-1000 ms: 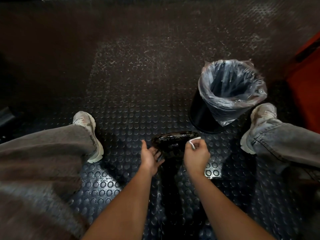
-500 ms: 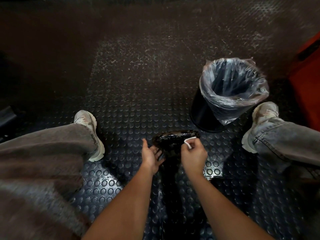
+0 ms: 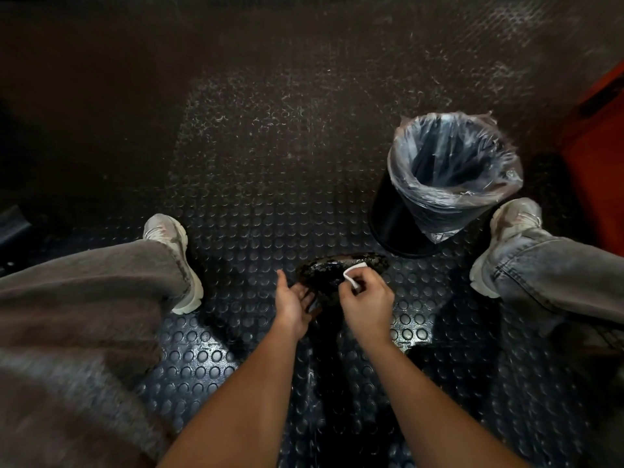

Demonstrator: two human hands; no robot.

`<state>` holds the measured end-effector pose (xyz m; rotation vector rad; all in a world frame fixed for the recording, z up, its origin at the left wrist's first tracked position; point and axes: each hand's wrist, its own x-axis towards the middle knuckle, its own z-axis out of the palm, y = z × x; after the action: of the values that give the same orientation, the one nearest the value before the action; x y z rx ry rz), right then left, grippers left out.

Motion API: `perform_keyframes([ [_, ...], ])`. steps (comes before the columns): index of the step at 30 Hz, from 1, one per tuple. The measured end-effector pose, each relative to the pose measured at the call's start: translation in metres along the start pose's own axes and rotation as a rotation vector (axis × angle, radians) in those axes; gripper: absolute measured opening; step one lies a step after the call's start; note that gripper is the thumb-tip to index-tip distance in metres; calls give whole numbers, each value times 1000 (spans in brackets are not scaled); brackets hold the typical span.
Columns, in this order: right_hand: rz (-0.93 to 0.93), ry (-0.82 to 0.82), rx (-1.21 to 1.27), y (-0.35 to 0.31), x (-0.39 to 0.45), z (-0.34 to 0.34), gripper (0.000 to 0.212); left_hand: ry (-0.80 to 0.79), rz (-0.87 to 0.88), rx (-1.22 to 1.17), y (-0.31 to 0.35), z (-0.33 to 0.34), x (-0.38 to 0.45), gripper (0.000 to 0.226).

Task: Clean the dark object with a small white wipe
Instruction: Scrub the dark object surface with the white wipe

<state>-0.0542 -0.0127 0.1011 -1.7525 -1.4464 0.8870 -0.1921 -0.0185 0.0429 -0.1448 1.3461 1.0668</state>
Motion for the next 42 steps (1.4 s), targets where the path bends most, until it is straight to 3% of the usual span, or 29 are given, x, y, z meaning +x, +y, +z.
perform_keyframes([
  [5,317,160,121,5,11,-10,8,8,7,5,-1,-2,1,89],
  [7,340,218,159,2,14,-13,6,8,8,0,0,-2,1,89],
  [10,219,220,136,-7,12,-12,9,1,5,7,0,1,-2,85],
  [15,-75,80,12,-15,-2,3,10,-33,3,6,-1,0,-1,87],
  [18,73,89,20,-6,0,2,14,-16,4,-2,0,0,-1,87],
  [21,317,210,115,3,10,-7,10,3,13,-5,0,2,-5,86],
  [23,370,250,155,4,17,-12,6,16,17,-10,0,3,-6,86],
  [26,275,246,155,-3,17,-12,9,13,17,-13,1,4,-6,85],
  [29,1,177,67,-12,8,-5,10,11,7,-12,-1,2,-1,85],
  [31,-89,115,5,-13,3,1,10,4,5,0,-2,0,1,87],
  [36,137,62,-16,-1,5,0,12,1,7,-9,1,2,-4,84],
  [42,387,218,147,-1,16,-10,5,13,6,-7,2,2,-7,89],
])
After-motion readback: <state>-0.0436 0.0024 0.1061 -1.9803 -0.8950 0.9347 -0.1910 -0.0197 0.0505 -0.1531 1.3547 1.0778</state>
